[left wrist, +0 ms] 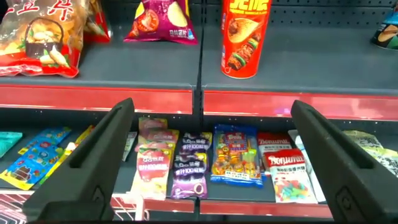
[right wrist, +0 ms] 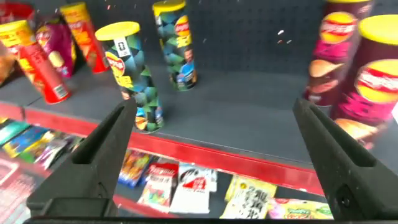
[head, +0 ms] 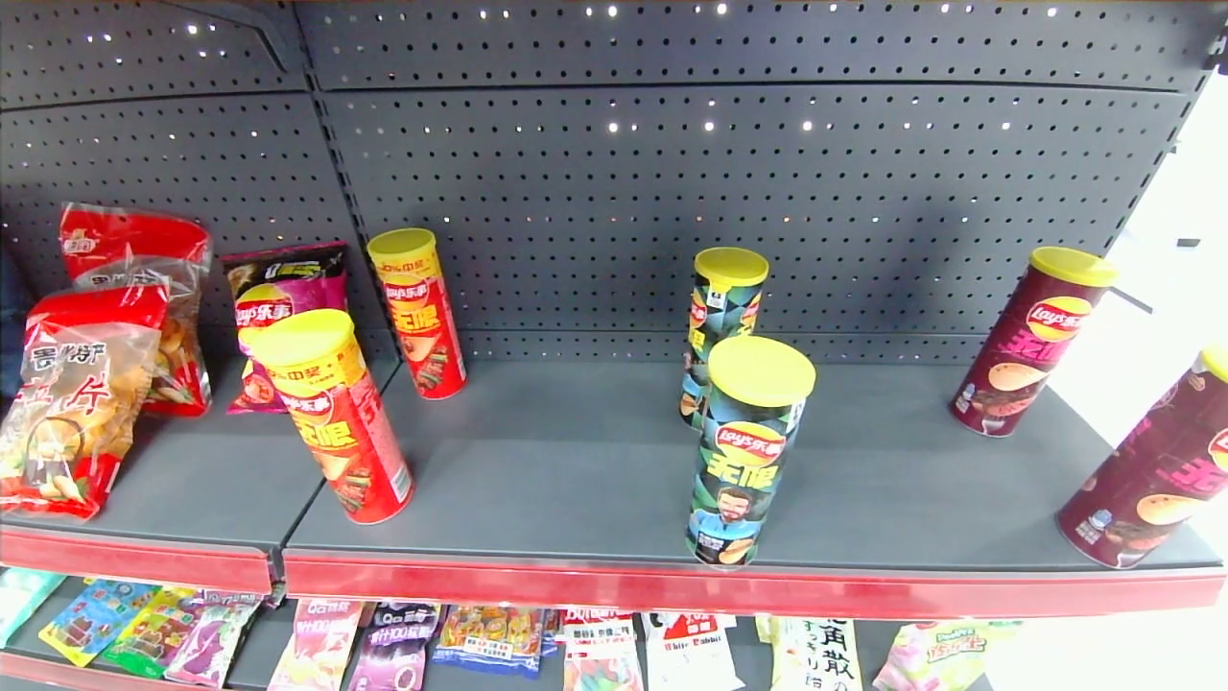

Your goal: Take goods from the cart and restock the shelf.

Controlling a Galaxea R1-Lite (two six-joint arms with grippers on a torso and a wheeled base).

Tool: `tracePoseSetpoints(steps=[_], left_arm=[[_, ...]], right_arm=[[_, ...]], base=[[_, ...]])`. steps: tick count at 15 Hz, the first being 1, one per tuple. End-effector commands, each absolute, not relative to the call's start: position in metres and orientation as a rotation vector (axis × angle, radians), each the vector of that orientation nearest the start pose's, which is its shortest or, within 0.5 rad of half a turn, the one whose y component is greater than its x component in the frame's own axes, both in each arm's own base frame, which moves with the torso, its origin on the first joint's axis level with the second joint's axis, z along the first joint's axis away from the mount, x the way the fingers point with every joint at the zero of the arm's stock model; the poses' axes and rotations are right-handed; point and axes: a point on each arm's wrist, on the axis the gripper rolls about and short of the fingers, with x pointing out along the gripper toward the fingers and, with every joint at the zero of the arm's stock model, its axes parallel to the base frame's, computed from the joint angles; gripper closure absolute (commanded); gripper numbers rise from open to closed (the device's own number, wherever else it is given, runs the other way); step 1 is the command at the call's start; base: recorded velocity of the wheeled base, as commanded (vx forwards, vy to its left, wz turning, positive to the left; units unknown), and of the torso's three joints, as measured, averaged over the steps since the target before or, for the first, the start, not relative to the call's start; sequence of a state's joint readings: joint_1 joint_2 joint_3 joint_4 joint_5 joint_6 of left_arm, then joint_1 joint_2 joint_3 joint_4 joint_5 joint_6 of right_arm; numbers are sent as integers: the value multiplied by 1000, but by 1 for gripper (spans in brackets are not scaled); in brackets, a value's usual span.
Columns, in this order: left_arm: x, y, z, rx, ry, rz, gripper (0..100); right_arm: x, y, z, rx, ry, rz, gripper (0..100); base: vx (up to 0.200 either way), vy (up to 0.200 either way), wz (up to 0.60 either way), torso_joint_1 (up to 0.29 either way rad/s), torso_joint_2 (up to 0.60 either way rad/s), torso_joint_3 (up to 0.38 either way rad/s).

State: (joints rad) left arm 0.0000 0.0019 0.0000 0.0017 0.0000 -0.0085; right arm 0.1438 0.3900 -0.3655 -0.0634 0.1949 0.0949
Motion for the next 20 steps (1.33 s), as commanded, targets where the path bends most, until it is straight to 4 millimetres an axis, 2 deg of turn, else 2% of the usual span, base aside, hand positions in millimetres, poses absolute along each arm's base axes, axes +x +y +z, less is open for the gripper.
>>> tracePoseSetpoints(steps=[1, 4, 7, 10, 13, 18, 20], left_arm=[[-23, 0, 75, -9, 3, 0, 0], [-23, 0, 75, -9, 3, 0, 0], [-23, 0, 75, -9, 3, 0, 0], [-23, 0, 75, -9, 3, 0, 0], [-23, 0, 75, -9, 3, 0, 0], [-23, 0, 75, -9, 3, 0, 0], [-23, 0, 75, -9, 3, 0, 0]], right_arm=[[47, 19, 218, 80, 133, 499, 0], [73, 37, 200, 26, 316, 601, 0], [89, 57, 186, -43, 443, 646, 0], [109, 79, 160, -177, 597, 538, 0], [124, 91, 145, -226, 687, 509, 0], [138, 93, 137, -269, 729, 393, 0], [152, 94, 139, -243, 723, 352, 0]], base=[[0, 0, 0, 0, 0, 0], [0, 0, 0, 0, 0, 0], [0, 0, 0, 0, 0, 0], [0, 0, 0, 0, 0, 0], [0, 0, 0, 0, 0, 0], [0, 0, 0, 0, 0, 0], [0, 0, 0, 0, 0, 0]])
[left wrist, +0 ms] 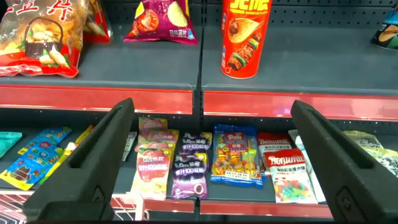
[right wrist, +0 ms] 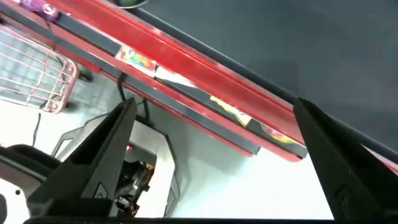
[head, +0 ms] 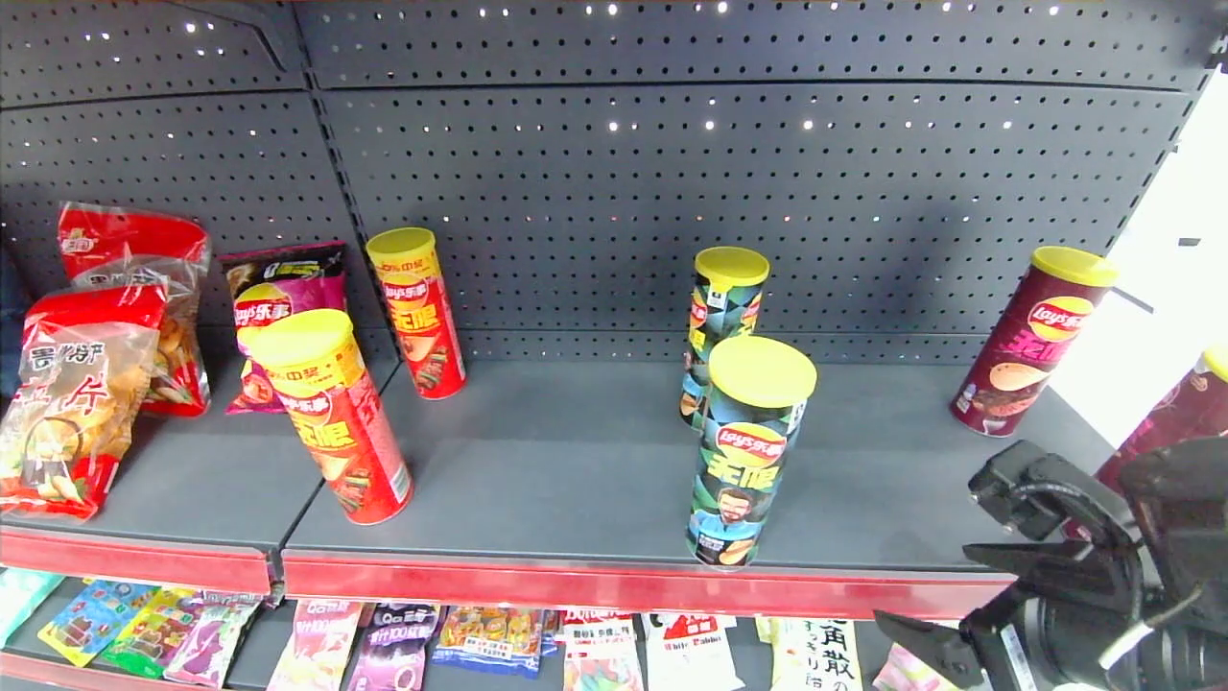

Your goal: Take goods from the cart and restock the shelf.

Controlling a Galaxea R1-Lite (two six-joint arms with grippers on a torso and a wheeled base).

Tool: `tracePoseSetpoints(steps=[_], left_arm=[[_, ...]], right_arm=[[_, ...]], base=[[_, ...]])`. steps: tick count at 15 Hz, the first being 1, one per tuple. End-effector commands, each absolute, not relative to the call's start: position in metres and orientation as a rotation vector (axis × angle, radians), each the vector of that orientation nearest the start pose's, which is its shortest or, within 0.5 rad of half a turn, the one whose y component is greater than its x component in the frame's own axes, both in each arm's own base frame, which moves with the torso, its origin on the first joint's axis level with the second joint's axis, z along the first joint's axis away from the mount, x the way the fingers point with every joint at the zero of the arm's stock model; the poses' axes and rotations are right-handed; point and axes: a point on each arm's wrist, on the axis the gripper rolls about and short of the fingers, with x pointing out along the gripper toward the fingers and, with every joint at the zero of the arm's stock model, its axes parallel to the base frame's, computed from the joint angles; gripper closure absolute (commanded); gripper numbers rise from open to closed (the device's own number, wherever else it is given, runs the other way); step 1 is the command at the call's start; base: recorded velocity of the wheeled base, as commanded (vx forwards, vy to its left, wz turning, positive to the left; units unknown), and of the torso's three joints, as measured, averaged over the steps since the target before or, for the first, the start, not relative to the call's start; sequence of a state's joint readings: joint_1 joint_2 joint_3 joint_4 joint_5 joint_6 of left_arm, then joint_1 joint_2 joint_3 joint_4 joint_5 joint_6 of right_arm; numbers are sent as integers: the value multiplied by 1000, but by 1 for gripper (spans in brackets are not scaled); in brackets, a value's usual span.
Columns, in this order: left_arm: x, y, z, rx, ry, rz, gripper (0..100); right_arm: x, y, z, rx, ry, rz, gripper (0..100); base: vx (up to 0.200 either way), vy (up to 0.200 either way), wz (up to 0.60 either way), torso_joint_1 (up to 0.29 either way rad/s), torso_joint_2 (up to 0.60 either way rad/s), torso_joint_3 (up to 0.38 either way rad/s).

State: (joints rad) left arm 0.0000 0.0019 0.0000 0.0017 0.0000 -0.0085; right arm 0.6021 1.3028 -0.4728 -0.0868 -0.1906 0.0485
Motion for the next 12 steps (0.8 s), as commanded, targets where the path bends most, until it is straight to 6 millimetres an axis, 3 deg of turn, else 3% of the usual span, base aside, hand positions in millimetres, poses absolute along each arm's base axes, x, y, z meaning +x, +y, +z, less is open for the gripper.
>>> tracePoseSetpoints(steps=[1, 12], left_arm=[[-23, 0, 75, -9, 3, 0, 0], [-23, 0, 75, -9, 3, 0, 0]], right_arm=[[161, 94, 138, -225, 713, 323, 0], [200, 114, 127, -211, 730, 231, 0]], base=[[0, 0, 0, 0, 0, 0], [0, 0, 0, 0, 0, 0]])
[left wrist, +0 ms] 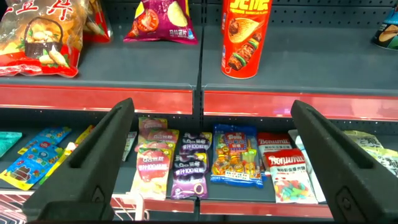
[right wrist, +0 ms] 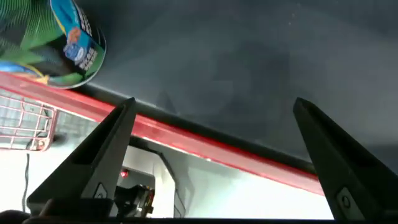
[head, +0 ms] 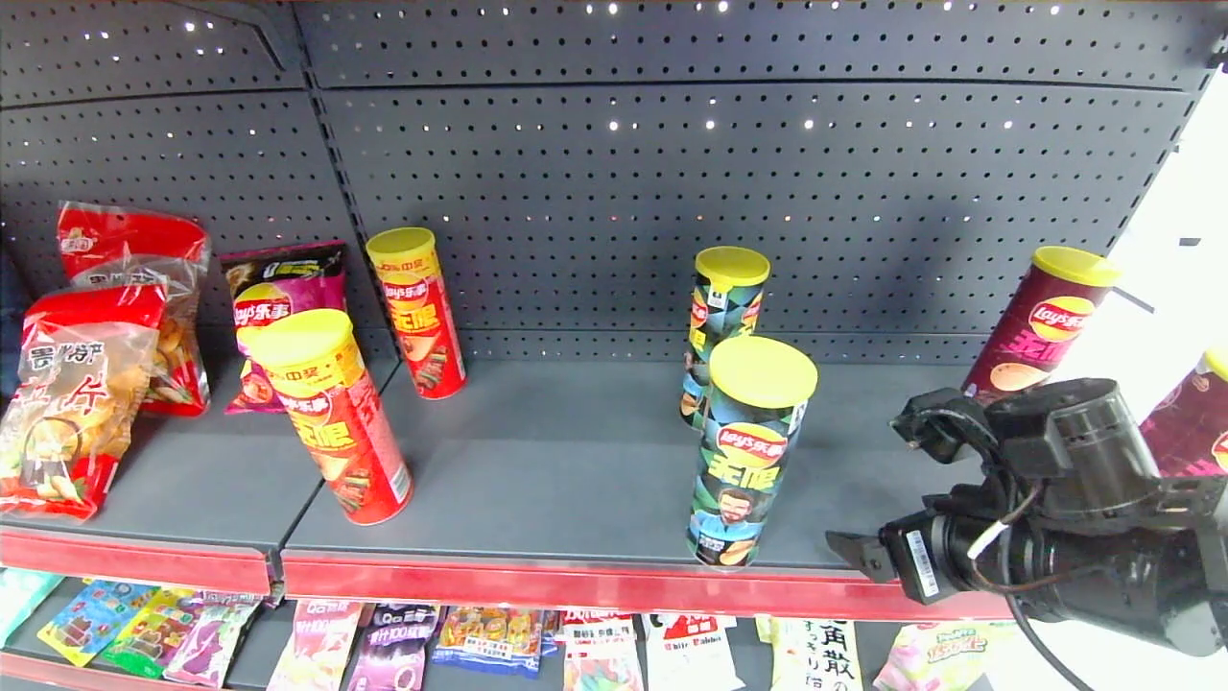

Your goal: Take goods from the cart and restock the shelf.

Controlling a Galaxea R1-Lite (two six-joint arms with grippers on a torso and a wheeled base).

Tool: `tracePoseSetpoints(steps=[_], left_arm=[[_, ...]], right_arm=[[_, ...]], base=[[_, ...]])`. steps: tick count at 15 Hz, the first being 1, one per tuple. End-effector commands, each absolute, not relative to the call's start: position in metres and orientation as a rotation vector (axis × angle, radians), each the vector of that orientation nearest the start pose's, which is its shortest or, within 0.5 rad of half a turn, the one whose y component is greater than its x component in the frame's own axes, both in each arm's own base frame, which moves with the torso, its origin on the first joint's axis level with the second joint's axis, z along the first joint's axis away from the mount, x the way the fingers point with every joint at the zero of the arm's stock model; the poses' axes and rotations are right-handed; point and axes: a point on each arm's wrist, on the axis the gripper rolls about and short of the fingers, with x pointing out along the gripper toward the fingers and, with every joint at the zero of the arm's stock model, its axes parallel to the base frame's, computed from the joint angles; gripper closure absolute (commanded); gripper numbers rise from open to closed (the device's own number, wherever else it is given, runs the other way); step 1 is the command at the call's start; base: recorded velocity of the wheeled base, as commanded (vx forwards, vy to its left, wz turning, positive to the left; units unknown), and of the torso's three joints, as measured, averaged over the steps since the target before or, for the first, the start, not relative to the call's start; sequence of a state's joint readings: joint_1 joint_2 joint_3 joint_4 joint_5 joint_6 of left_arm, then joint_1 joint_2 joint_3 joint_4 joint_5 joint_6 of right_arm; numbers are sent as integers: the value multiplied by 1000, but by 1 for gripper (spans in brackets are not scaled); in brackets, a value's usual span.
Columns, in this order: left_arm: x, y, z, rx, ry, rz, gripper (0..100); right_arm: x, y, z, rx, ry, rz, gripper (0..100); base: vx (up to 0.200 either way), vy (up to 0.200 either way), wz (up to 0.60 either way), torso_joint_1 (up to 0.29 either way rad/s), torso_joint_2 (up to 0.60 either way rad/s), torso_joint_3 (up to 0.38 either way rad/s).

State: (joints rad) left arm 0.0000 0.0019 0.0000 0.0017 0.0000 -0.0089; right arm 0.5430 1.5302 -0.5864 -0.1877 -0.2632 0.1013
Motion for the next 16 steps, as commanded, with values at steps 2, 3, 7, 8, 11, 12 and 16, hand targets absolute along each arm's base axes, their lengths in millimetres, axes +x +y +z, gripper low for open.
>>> tracePoseSetpoints(steps=[2, 3, 7, 8, 11, 12, 16], left_arm=[[-23, 0, 75, -9, 3, 0, 0], [-23, 0, 75, -9, 3, 0, 0], [-23, 0, 75, -9, 3, 0, 0], [-23, 0, 75, -9, 3, 0, 0], [-23, 0, 75, -9, 3, 0, 0], [-23, 0, 75, -9, 3, 0, 0], [-23, 0, 75, -9, 3, 0, 0]], right_arm=[[201, 121, 126, -220, 712, 242, 0], [204, 125, 122, -237, 713, 225, 0], [207, 135, 117, -251, 702, 232, 0], [209, 138, 116, -252, 703, 229, 0], [211, 142, 116, -253, 697, 226, 0], [212, 143, 116, -249, 690, 226, 0], [215, 151, 114, -247, 649, 230, 0]], base=[[0, 0, 0, 0, 0, 0], [0, 0, 0, 0, 0, 0], [0, 0, 0, 0, 0, 0], [0, 0, 0, 0, 0, 0], [0, 0, 0, 0, 0, 0], [0, 0, 0, 0, 0, 0], [0, 0, 0, 0, 0, 0]])
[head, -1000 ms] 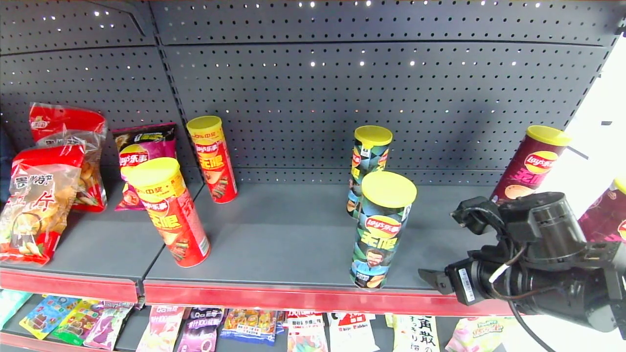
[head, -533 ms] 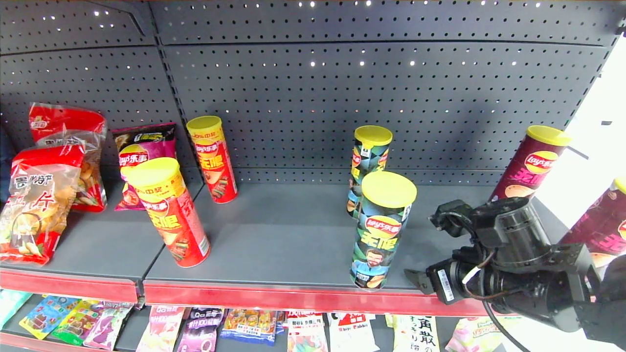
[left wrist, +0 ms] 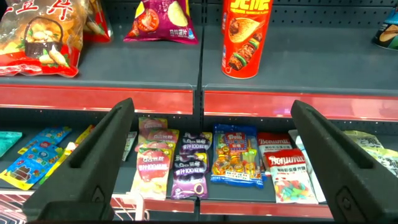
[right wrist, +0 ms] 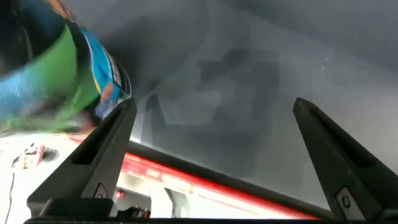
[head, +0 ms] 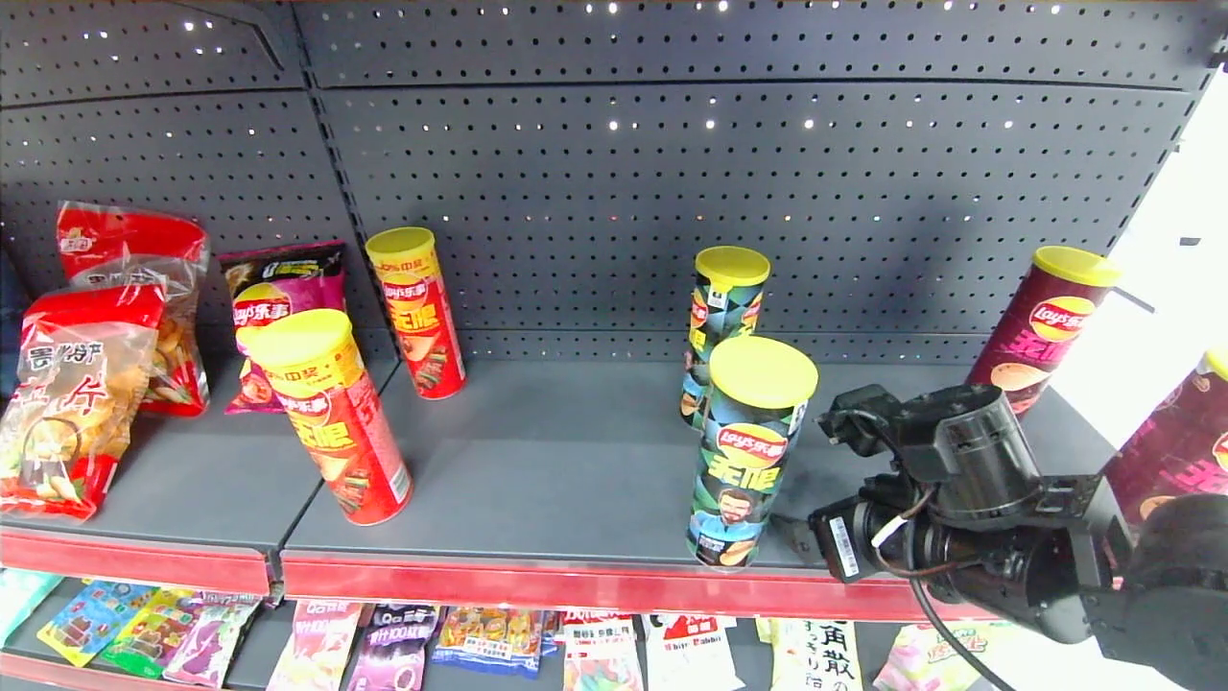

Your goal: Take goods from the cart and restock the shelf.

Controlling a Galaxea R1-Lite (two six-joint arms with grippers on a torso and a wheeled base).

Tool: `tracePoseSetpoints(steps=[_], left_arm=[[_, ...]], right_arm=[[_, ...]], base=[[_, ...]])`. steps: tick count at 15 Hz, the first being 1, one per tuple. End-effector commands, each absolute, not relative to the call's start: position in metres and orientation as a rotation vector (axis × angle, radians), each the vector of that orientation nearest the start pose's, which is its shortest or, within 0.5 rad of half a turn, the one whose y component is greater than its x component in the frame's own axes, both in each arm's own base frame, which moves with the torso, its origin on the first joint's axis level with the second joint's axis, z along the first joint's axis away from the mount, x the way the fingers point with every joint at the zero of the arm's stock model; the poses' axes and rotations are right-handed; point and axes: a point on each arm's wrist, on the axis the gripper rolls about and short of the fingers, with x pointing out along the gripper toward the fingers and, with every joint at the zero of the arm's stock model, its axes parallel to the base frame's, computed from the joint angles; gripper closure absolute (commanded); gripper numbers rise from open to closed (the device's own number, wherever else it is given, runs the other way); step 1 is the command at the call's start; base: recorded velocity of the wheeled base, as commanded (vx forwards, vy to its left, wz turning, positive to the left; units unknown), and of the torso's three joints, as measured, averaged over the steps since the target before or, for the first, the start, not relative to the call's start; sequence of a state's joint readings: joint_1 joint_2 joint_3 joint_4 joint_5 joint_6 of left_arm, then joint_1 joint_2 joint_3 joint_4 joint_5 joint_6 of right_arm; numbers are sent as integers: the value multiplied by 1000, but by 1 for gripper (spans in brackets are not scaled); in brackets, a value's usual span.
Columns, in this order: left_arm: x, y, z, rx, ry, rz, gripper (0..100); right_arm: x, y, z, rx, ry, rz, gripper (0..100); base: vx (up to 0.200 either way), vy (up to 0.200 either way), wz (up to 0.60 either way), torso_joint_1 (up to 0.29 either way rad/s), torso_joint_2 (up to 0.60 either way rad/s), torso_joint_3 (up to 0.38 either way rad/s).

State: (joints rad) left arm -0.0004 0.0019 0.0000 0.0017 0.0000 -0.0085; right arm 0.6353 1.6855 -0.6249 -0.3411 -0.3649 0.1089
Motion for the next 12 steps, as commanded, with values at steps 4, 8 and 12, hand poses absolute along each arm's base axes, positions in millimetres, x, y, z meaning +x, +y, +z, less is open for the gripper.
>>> tracePoseSetpoints(steps=[4, 8, 12], left_arm=[[-23, 0, 75, -9, 3, 0, 0], [-23, 0, 75, -9, 3, 0, 0], [-23, 0, 75, -9, 3, 0, 0]], right_arm=[[216, 157, 115, -249, 642, 246, 0], [218, 161, 116, -249, 633, 252, 0], [217, 165, 117, -246, 616, 267, 0]], base=[[0, 0, 0, 0, 0, 0], [0, 0, 0, 0, 0, 0], [0, 0, 0, 0, 0, 0]])
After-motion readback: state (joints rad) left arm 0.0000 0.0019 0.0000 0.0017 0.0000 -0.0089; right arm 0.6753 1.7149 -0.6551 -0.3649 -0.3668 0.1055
